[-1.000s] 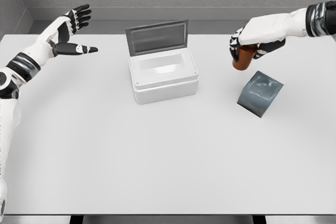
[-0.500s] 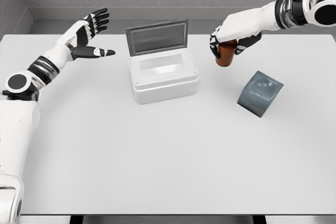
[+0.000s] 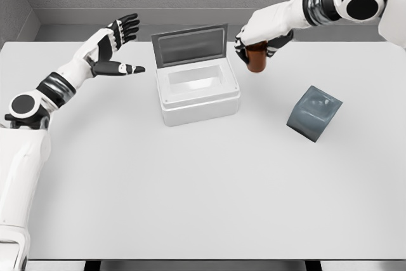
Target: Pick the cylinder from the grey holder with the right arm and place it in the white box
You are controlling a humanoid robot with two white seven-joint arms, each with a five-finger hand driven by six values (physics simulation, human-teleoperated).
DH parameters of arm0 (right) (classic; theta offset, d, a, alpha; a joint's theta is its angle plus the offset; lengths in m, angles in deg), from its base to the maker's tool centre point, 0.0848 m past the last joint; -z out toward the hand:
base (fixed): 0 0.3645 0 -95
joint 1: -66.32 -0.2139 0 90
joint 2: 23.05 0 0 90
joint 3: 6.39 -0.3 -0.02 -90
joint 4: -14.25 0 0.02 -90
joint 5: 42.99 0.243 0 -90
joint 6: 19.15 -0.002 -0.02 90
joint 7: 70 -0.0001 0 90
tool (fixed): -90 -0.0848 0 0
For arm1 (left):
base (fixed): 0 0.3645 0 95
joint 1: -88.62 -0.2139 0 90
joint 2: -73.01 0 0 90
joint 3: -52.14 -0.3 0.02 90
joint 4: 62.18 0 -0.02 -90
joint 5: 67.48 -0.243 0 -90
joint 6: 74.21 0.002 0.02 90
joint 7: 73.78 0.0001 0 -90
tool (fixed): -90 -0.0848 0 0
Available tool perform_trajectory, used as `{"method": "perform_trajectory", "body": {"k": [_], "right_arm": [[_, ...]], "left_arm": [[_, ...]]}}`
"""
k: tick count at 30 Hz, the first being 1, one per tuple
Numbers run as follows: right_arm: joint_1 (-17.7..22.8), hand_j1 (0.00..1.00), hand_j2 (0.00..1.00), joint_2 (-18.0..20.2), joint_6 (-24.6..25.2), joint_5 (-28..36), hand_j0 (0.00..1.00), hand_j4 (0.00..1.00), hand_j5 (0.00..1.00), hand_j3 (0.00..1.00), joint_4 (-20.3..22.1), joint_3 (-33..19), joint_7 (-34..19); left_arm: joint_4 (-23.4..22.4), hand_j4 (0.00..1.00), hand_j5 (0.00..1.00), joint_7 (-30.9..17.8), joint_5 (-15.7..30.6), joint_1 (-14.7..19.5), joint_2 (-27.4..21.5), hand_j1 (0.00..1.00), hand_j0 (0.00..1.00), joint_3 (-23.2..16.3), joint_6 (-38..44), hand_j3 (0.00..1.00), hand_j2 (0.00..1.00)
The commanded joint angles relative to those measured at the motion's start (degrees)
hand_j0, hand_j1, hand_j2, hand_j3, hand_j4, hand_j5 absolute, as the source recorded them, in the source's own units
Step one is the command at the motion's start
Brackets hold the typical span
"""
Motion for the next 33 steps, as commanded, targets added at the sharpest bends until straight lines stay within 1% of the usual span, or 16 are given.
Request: {"method": "perform_trajectory", "body": {"k": [1,3,4,6,13,15,17,19,21,22,23,33], "right_arm": [[0.0,0.37,0.37,-1.6,0.1,-0.4,0.37,0.37,0.37,0.37,-0.3,0.5,0.0],[-0.2,0.36,0.36,-2.7,0.1,-0.5,0.36,0.36,0.36,0.36,-0.5,0.6,-0.1],[-0.6,0.36,0.36,-3.5,0.1,-1.7,0.36,0.36,0.36,0.36,-1.7,0.7,-0.4],[-0.7,0.36,0.36,-4.7,0.1,-2.0,0.36,0.36,0.36,0.36,-2.1,0.7,-0.4],[-1.2,0.36,0.36,-6.4,0.1,-2.9,0.36,0.36,0.36,0.36,-2.0,0.7,-0.7],[-1.8,0.36,0.36,-7.1,0.1,-3.0,0.36,0.36,0.36,0.36,-2.2,2.1,-0.7],[-1.9,0.36,0.36,-7.9,0.1,-3.7,0.36,0.36,0.36,0.36,-2.3,2.2,-0.7],[-2.0,0.36,0.36,-8.9,0.1,-3.7,0.36,0.36,0.36,0.36,-2.3,2.2,-0.7],[-2.4,0.35,0.35,-9.2,0.1,-3.8,0.35,0.35,0.35,0.35,-2.2,2.9,-0.7],[-2.4,0.35,0.35,-10.0,0.1,-3.8,0.35,0.35,0.35,0.35,-2.2,2.9,-0.7],[-2.5,0.35,0.35,-10.1,0.1,-3.8,0.35,0.35,0.35,0.35,-2.2,2.9,-0.7],[-2.9,0.35,0.35,-10.4,0.1,-3.8,0.35,0.35,0.35,0.35,-1.9,2.9,-0.7]], "left_arm": [[-0.3,1.00,1.00,0.0,0.2,0.2,-0.2,1.00,1.00,0.2,0.3,1.00,1.00],[-3.3,1.00,1.00,0.0,0.3,1.0,-0.1,1.00,1.00,0.4,0.3,1.00,1.00],[-4.8,1.00,1.00,0.0,0.3,1.9,-0.1,1.00,1.00,0.4,0.3,1.00,1.00],[-5.0,1.00,1.00,0.0,0.3,1.9,0.0,1.00,1.00,0.4,0.2,1.00,1.00],[-4.4,1.00,1.00,0.0,0.5,2.0,0.8,1.00,1.00,0.3,0.0,1.00,1.00],[-4.2,1.00,1.00,0.0,0.5,2.1,0.8,1.00,1.00,0.3,0.1,1.00,1.00],[-3.9,1.00,1.00,0.0,0.7,2.0,0.8,1.00,1.00,0.1,0.1,1.00,1.00],[-1.6,1.00,1.00,0.0,0.7,1.3,0.7,1.00,1.00,0.0,0.1,1.00,1.00],[-1.1,1.00,1.00,0.0,1.3,1.1,0.7,1.00,1.00,-0.1,0.1,1.00,1.00],[-0.4,1.00,1.00,0.0,1.4,1.1,0.6,1.00,1.00,-0.2,0.1,1.00,1.00],[0.5,1.00,1.00,0.0,1.6,0.9,0.6,1.00,1.00,-0.2,0.1,1.00,1.00],[0.7,1.00,1.00,0.0,1.6,0.7,0.6,1.00,1.00,-0.2,0.1,1.00,1.00]]}}
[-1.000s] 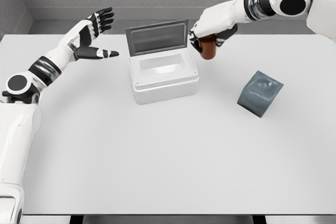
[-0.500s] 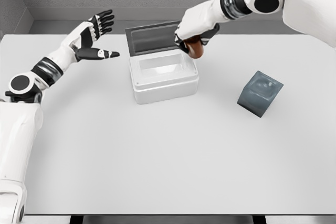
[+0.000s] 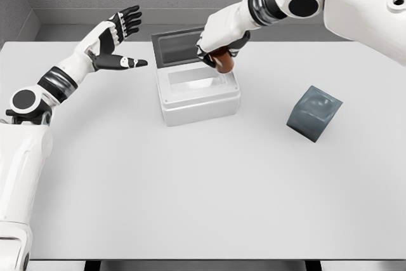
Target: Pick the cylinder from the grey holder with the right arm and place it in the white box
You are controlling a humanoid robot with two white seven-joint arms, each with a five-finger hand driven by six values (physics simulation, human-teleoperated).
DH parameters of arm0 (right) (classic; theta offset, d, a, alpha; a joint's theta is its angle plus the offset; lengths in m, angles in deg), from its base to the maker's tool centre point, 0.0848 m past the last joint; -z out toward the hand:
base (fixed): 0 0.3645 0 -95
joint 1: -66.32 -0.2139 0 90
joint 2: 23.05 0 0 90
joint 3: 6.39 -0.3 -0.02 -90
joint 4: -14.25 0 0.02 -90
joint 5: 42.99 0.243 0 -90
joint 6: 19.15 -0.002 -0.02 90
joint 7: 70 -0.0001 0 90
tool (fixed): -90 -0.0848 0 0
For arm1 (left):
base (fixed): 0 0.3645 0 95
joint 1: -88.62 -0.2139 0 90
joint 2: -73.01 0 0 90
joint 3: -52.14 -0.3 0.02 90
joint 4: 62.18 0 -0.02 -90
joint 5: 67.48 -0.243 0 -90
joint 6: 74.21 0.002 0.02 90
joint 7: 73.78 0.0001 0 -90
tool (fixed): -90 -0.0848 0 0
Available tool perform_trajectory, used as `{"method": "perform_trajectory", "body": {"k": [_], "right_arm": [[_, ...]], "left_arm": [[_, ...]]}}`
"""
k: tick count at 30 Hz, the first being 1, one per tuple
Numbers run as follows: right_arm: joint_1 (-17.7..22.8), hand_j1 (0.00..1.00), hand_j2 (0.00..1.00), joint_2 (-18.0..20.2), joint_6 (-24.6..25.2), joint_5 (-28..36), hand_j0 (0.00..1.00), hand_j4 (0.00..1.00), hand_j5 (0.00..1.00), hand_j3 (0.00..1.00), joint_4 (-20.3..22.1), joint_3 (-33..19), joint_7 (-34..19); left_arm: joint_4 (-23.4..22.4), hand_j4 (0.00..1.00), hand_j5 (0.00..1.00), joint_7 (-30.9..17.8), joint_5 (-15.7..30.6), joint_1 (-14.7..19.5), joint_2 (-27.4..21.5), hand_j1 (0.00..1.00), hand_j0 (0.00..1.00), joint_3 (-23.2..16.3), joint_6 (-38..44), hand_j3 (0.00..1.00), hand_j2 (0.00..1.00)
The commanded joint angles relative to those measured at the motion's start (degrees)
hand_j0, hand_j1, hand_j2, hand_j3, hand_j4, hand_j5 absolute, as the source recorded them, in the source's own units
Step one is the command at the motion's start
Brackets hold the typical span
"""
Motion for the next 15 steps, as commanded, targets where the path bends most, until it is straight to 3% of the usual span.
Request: {"method": "perform_trajectory", "body": {"k": [1,5,15], "right_arm": [[0.0,0.35,0.35,-0.1,0.1,0.2,0.35,0.35,0.35,0.35,0.0,0.0,0.0],[0.1,0.35,0.35,-0.3,0.1,0.2,0.35,0.35,0.35,0.35,-0.3,0.1,0.0],[0.2,0.35,0.35,-2.4,0.1,0.2,0.35,0.35,0.35,0.35,-2.6,1.1,0.0]], "left_arm": [[0.1,1.00,1.00,0.0,0.4,0.0,0.0,1.00,1.00,0.0,0.0,1.00,1.00],[0.0,1.00,1.00,0.0,1.4,0.0,0.0,1.00,1.00,0.3,4.0,1.00,1.00],[2.1,1.00,1.00,0.0,2.7,-0.5,0.2,1.00,1.00,0.0,4.0,1.00,1.00]]}}
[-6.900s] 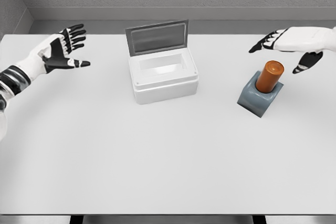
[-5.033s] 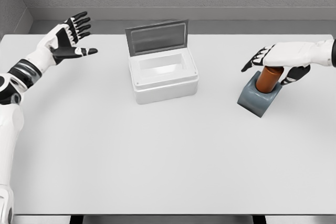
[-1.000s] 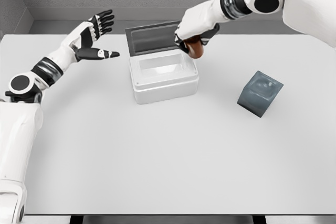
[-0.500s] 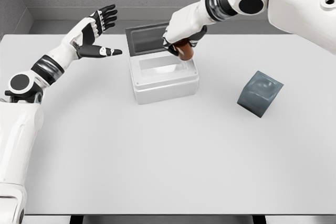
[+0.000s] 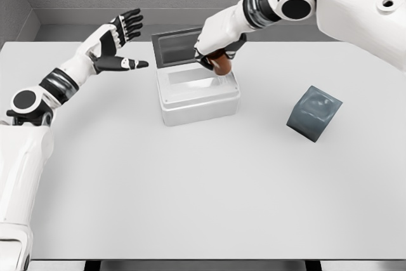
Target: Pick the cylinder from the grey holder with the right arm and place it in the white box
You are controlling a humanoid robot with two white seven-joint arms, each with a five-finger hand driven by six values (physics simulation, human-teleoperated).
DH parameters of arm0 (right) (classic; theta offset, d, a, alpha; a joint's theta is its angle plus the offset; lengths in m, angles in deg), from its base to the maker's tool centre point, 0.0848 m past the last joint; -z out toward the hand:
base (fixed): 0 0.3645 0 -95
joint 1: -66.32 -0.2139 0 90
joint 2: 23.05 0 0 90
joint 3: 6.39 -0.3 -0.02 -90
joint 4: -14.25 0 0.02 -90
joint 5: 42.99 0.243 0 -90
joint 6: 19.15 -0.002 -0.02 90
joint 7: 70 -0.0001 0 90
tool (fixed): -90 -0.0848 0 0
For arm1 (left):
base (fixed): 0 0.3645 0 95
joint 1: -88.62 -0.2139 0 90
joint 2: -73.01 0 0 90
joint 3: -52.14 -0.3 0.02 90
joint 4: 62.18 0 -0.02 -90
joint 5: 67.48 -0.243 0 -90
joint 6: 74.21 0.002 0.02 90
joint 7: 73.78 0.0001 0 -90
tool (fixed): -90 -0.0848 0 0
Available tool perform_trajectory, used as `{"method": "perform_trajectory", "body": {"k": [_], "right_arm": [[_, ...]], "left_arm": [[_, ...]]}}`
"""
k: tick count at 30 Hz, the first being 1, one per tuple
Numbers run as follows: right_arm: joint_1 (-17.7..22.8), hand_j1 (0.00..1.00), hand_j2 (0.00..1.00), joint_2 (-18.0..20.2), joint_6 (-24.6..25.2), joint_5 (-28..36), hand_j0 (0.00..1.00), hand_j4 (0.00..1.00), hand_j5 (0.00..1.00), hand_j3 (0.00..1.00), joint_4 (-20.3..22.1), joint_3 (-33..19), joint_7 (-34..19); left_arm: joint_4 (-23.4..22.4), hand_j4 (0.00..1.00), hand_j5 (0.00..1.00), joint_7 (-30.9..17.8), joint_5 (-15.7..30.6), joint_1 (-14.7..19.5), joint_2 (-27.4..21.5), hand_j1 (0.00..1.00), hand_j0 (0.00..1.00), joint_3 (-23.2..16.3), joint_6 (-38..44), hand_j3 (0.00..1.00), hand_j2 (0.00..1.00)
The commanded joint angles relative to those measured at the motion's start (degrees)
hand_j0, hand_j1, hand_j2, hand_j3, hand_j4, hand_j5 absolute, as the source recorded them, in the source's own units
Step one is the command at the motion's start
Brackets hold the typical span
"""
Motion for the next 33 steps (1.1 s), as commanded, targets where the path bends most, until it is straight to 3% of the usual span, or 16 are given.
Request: {"method": "perform_trajectory", "body": {"k": [1,10,13,14,16,21,24,27,29,33], "right_arm": [[0.0,0.35,0.35,-0.6,0.1,0.2,0.35,0.35,0.35,0.35,-0.9,0.5,0.0],[-0.1,0.36,0.36,-1.3,0.1,0.1,0.36,0.36,0.36,0.36,-1.7,0.5,0.0],[-0.1,0.41,0.41,-1.3,0.1,0.1,0.41,0.41,0.41,0.41,-1.7,0.4,0.0],[-0.1,0.53,0.53,-1.3,0.1,0.2,0.53,0.53,0.53,0.53,-1.7,0.4,0.0],[-0.1,1.00,1.00,-1.3,0.1,0.2,1.00,1.00,1.00,1.00,-1.2,0.3,0.3],[-0.4,1.00,1.00,-1.3,0.1,0.4,1.00,1.00,1.00,1.00,0.6,-0.1,2.6],[-1.0,1.00,1.00,-0.6,0.1,0.6,1.00,1.00,1.00,1.00,3.9,-0.4,3.0],[-0.5,1.00,1.00,1.0,0.1,3.4,1.00,1.00,1.00,1.00,5.3,-3.7,3.0],[-0.4,1.00,1.00,3.2,0.1,5.7,1.00,1.00,1.00,1.00,7.5,-3.6,3.0],[1.0,1.00,1.00,12.9,0.1,11.9,1.00,1.00,1.00,1.00,14.6,-3.7,3.0]], "left_arm": [[1.3,1.00,1.00,0.0,1.3,-0.2,0.0,1.00,1.00,-0.1,0.1,1.00,1.00],[1.5,1.00,1.00,0.0,1.7,-0.4,-0.4,1.00,1.00,-0.1,0.1,1.00,1.00],[1.5,1.00,1.00,0.0,1.7,-0.4,-0.6,1.00,1.00,-0.1,0.2,1.00,1.00],[1.5,1.00,1.00,0.0,1.7,-0.3,-0.7,1.00,1.00,-0.1,0.2,1.00,1.00],[1.5,1.00,1.00,0.0,1.7,-0.3,-0.7,1.00,1.00,-0.1,0.2,1.00,1.00],[1.5,1.00,1.00,0.0,1.7,-0.3,-0.7,1.00,1.00,-0.1,0.2,1.00,1.00],[1.5,1.00,1.00,0.0,1.6,-0.3,-0.7,1.00,1.00,-0.1,0.2,1.00,1.00],[1.5,1.00,1.00,0.0,1.7,-0.3,-0.5,1.00,1.00,-0.1,0.2,1.00,1.00],[1.6,1.00,1.00,0.0,1.7,-0.3,-0.4,1.00,1.00,-0.1,0.1,1.00,1.00],[3.2,1.00,1.00,0.0,3.1,-0.7,-0.4,1.00,1.00,-0.2,0.1,1.00,1.00]]}}
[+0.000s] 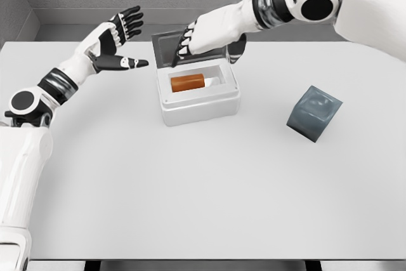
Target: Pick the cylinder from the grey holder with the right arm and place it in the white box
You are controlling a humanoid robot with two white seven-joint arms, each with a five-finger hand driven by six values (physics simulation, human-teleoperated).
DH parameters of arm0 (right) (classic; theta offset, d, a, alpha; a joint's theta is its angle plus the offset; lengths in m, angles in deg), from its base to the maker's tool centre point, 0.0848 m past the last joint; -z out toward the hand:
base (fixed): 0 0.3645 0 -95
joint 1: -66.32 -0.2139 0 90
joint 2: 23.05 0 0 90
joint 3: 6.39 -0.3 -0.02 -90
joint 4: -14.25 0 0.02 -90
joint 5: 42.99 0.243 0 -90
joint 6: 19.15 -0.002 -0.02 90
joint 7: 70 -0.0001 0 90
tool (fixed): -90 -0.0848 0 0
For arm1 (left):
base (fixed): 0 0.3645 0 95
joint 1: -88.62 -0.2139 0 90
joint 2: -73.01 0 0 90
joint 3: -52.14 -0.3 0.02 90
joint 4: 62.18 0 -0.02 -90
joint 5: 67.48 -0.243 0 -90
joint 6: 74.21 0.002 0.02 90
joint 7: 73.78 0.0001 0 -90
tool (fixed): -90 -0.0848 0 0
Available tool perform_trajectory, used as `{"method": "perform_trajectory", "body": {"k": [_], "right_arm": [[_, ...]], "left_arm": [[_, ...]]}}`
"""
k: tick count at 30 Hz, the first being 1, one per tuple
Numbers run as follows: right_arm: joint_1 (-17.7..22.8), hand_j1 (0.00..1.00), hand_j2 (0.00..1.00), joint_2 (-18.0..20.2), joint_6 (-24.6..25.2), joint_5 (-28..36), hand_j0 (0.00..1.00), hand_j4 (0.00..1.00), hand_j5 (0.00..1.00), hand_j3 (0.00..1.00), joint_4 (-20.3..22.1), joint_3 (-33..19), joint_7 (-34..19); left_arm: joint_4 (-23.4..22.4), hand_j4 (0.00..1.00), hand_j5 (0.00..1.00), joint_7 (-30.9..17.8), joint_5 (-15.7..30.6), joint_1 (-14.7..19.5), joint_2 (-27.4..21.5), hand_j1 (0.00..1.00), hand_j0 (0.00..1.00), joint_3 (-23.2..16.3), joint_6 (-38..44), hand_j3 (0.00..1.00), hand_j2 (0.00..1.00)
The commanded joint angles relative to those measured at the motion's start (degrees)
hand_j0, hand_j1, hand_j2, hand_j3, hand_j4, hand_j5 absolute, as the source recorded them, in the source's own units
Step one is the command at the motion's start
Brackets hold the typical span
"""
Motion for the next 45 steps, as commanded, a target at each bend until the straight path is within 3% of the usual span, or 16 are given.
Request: {"method": "perform_trajectory", "body": {"k": [1,6,13,18,29,39,45], "right_arm": [[0.2,1.00,1.00,6.1,0.1,4.9,1.00,1.00,1.00,1.00,3.2,-0.3,0.0],[2.6,1.00,1.00,15.1,0.1,9.5,1.00,1.00,1.00,1.00,4.6,-0.2,2.0],[6.4,1.00,1.00,23.4,0.1,15.1,1.00,1.00,1.00,1.00,2.7,-0.5,2.2],[7.1,1.00,1.00,25.9,0.1,15.6,1.00,1.00,1.00,1.00,0.7,-0.5,3.7],[9.1,1.00,1.00,25.5,0.1,15.0,1.00,1.00,1.00,1.00,-2.5,-1.1,3.7],[9.1,1.00,1.00,25.4,0.1,15.0,1.00,1.00,1.00,1.00,-2.9,-1.0,3.7],[9.2,1.00,1.00,25.3,0.1,15.0,1.00,1.00,1.00,1.00,-3.5,-1.1,3.7]], "left_arm": [[1.2,1.00,1.00,0.0,1.5,-0.1,0.1,1.00,1.00,-0.1,0.0,1.00,1.00],[2.1,1.00,1.00,0.0,1.9,-0.1,0.2,1.00,1.00,-1.4,0.0,1.00,1.00],[1.7,1.00,1.00,0.0,1.9,0.0,0.4,1.00,1.00,-2.2,0.0,1.00,1.00],[2.1,1.00,1.00,0.0,2.0,-0.2,0.4,1.00,1.00,-3.5,0.0,1.00,1.00],[5.1,1.00,1.00,0.0,4.5,-1.4,-0.4,1.00,1.00,-3.5,0.0,1.00,1.00],[9.5,1.00,1.00,0.0,5.7,-3.5,-0.9,1.00,1.00,-3.5,0.0,1.00,1.00],[8.9,1.00,1.00,0.0,5.3,-3.5,-1.1,1.00,1.00,-3.4,0.3,1.00,1.00]]}}
